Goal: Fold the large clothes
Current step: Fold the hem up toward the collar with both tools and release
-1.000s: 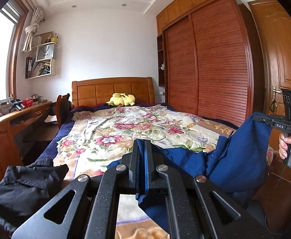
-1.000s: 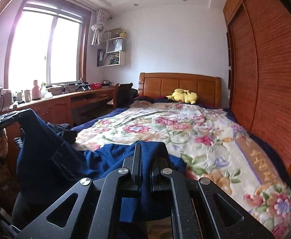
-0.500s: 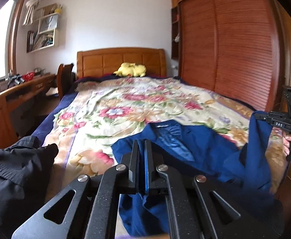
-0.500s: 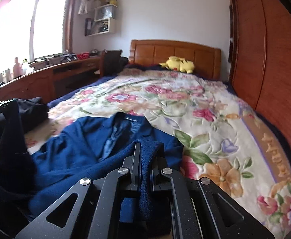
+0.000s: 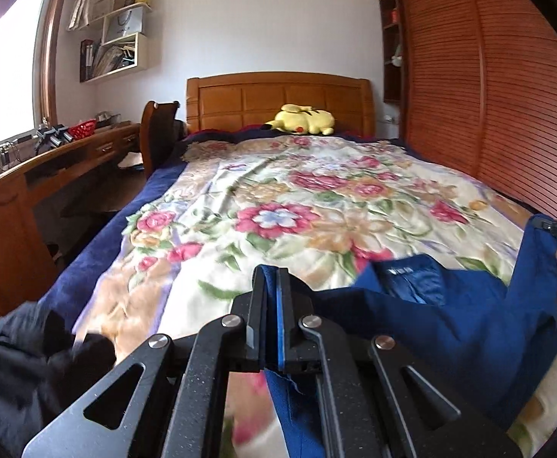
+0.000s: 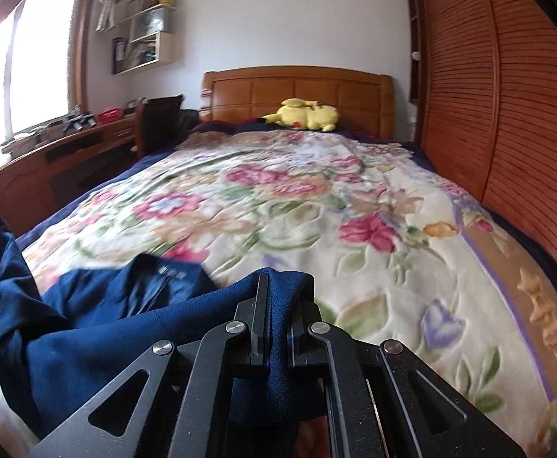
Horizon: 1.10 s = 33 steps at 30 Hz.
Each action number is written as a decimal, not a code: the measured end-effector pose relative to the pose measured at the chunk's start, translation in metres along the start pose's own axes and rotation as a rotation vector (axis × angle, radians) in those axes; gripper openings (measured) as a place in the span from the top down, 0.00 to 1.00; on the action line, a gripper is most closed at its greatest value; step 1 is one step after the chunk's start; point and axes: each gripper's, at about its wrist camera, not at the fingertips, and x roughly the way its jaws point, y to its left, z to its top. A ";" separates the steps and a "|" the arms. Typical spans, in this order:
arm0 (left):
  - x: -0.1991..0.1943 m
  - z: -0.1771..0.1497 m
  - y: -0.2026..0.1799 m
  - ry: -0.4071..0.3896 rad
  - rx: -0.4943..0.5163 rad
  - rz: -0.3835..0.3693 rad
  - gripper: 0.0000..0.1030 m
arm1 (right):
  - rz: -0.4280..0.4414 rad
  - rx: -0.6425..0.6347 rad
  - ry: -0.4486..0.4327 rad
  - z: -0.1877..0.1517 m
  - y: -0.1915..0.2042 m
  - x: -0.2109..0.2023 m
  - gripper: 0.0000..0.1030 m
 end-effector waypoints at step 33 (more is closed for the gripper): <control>-0.007 -0.025 -0.014 0.113 0.037 -0.108 0.57 | -0.061 -0.021 0.130 -0.013 0.012 0.024 0.40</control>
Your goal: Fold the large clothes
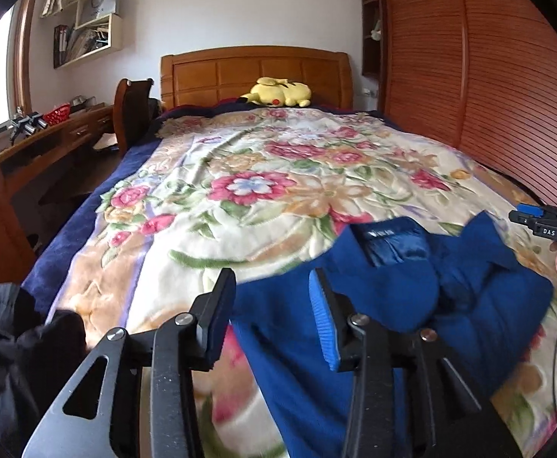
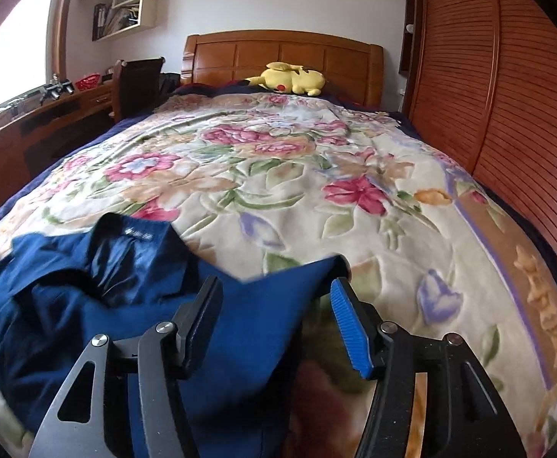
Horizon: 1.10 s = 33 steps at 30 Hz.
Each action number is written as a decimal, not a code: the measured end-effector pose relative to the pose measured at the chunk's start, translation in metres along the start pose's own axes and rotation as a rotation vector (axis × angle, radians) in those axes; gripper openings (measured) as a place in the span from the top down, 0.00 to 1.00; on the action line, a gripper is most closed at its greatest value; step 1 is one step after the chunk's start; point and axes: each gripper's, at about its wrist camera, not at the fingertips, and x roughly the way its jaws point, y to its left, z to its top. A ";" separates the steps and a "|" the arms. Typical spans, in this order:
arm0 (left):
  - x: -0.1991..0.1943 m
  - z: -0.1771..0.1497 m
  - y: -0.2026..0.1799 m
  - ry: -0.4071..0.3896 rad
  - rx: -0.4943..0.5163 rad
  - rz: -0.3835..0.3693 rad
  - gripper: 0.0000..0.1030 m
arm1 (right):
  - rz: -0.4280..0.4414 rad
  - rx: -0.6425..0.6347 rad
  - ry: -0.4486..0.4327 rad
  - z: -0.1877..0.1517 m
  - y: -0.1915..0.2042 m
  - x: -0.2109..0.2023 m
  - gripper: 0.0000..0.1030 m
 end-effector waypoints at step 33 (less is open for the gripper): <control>-0.035 -0.104 -0.017 0.150 0.005 -0.093 0.27 | 0.094 -0.003 -0.049 -0.073 0.005 -0.181 0.34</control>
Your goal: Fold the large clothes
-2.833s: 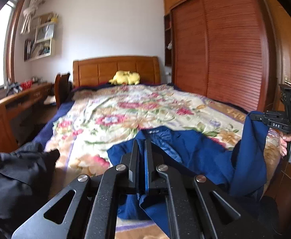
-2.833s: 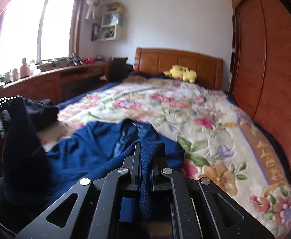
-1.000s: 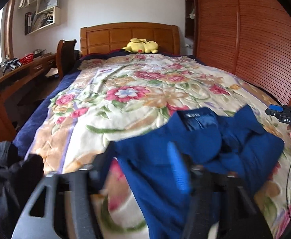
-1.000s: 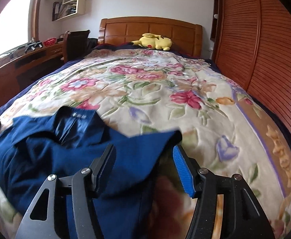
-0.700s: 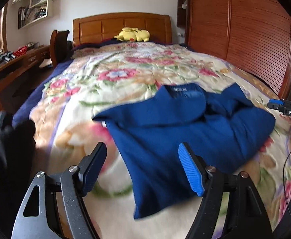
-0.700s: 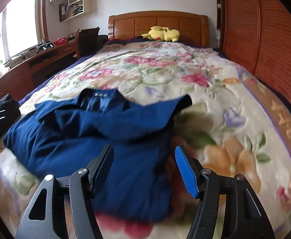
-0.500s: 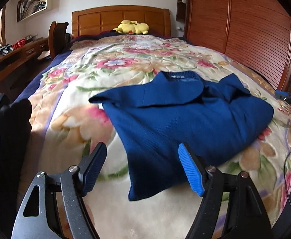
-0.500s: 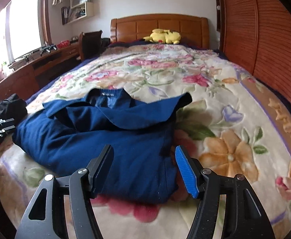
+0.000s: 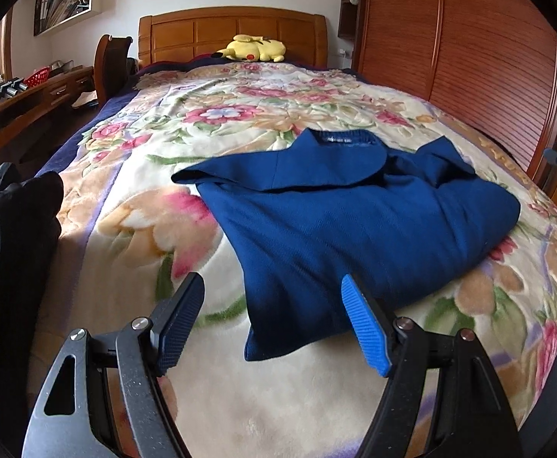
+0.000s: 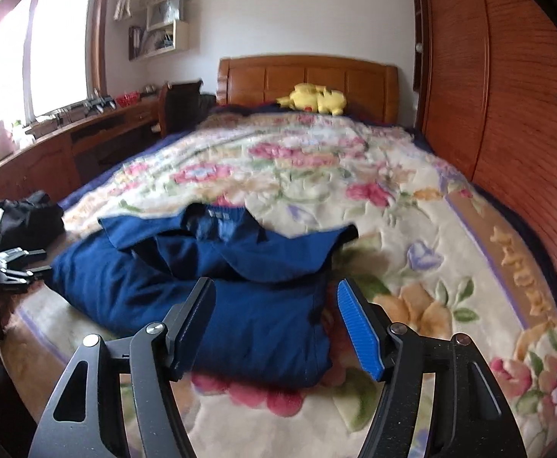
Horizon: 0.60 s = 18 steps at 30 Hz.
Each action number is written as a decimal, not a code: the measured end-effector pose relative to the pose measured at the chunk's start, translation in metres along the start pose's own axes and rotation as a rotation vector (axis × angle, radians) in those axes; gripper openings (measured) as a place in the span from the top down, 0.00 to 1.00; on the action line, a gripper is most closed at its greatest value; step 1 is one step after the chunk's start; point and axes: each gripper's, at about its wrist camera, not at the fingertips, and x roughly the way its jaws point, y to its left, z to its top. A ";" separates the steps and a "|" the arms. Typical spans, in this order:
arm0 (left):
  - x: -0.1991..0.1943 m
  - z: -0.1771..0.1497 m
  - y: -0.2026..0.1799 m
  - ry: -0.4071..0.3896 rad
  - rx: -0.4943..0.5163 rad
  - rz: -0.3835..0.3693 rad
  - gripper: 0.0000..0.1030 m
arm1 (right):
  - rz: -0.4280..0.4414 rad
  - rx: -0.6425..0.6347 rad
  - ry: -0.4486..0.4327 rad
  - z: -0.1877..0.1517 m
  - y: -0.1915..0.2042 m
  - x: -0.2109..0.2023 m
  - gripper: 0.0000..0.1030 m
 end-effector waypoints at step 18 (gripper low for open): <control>0.023 -0.007 -0.004 0.085 0.034 -0.018 0.48 | 0.065 0.076 0.235 -0.058 -0.011 0.105 0.34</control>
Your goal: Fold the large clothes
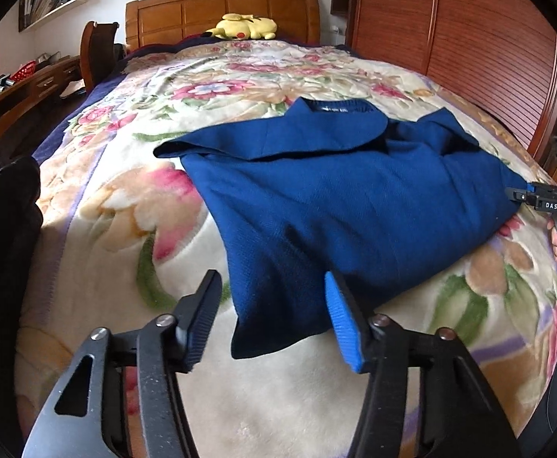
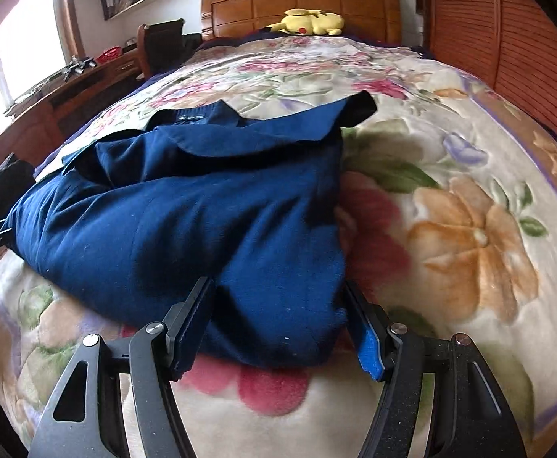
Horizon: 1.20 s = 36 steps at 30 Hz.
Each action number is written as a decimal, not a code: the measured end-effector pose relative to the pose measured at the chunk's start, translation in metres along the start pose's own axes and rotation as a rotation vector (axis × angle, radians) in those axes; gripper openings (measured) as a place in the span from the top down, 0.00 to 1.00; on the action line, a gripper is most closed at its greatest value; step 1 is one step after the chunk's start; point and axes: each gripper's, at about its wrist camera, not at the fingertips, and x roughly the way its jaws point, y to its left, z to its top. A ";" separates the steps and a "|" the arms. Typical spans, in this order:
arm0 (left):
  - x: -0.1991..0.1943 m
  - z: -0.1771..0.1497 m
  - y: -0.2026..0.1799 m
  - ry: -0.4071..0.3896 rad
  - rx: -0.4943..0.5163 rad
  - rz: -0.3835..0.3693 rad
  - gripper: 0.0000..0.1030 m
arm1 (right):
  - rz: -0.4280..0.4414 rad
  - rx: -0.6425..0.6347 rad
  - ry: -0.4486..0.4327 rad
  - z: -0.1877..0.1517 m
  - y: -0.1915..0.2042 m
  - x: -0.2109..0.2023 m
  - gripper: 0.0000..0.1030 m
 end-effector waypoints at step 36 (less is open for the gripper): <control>-0.110 -0.073 -0.025 -0.109 0.005 -0.064 0.91 | 0.099 -0.134 -0.078 -0.073 0.027 -0.134 0.88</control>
